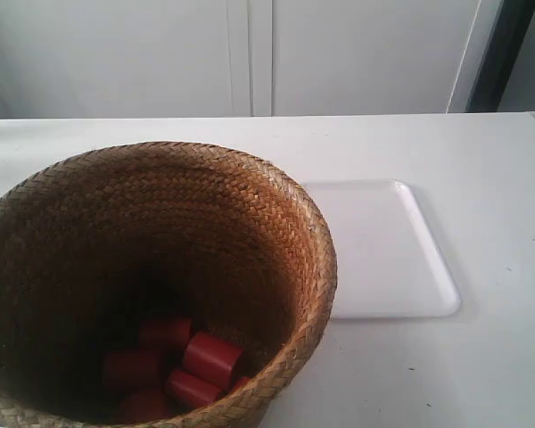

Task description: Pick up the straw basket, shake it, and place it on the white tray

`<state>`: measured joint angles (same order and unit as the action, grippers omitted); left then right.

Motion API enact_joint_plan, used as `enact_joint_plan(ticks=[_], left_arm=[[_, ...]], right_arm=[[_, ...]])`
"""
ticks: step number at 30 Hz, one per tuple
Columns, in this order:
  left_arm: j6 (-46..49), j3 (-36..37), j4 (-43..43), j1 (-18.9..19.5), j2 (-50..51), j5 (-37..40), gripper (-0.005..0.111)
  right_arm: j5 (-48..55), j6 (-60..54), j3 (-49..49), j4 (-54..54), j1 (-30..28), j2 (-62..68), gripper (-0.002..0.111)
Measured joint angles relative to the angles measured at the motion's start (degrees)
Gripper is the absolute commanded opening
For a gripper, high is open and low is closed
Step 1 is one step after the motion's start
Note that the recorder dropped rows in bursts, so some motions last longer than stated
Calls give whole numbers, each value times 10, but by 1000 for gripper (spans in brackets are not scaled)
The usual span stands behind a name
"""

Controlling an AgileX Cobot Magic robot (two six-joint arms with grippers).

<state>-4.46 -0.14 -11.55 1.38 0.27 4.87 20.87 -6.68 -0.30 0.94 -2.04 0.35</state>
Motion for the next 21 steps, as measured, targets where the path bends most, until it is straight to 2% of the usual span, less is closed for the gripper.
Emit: enact_joint_plan(ticks=[2, 5, 6, 8, 9, 10, 12, 15, 18, 21], left_arm=[[-23, 0, -31, 0, 0, -30, 71], [-68, 0, -40, 0, 0, -170, 71], [-92, 0, -40, 0, 0, -191, 71], [-181, 0, -41, 0, -1, -238, 71], [-268, 0, -43, 0, -1, -257, 71], [-402, 0, -43, 0, -1, -257, 71], [-530, 0, -40, 0, -1, -249, 71], [-584, 0, -30, 0, -1, -221, 71], [-596, 0, -2, 0, -1, -130, 71], [-600, 0, 3, 0, -1, -79, 71]], right_arm=[[0, 0, 0, 0, 0, 0, 39], [0, 0, 0, 0, 0, 0, 39], [0, 0, 0, 0, 0, 0, 39], [0, 0, 0, 0, 0, 0, 39], [0, 0, 0, 0, 0, 0, 39], [0, 0, 0, 0, 0, 0, 39], [0, 0, 0, 0, 0, 0, 39], [0, 0, 0, 0, 0, 0, 39], [0, 0, 0, 0, 0, 0, 39], [0, 0, 0, 0, 0, 0, 39]])
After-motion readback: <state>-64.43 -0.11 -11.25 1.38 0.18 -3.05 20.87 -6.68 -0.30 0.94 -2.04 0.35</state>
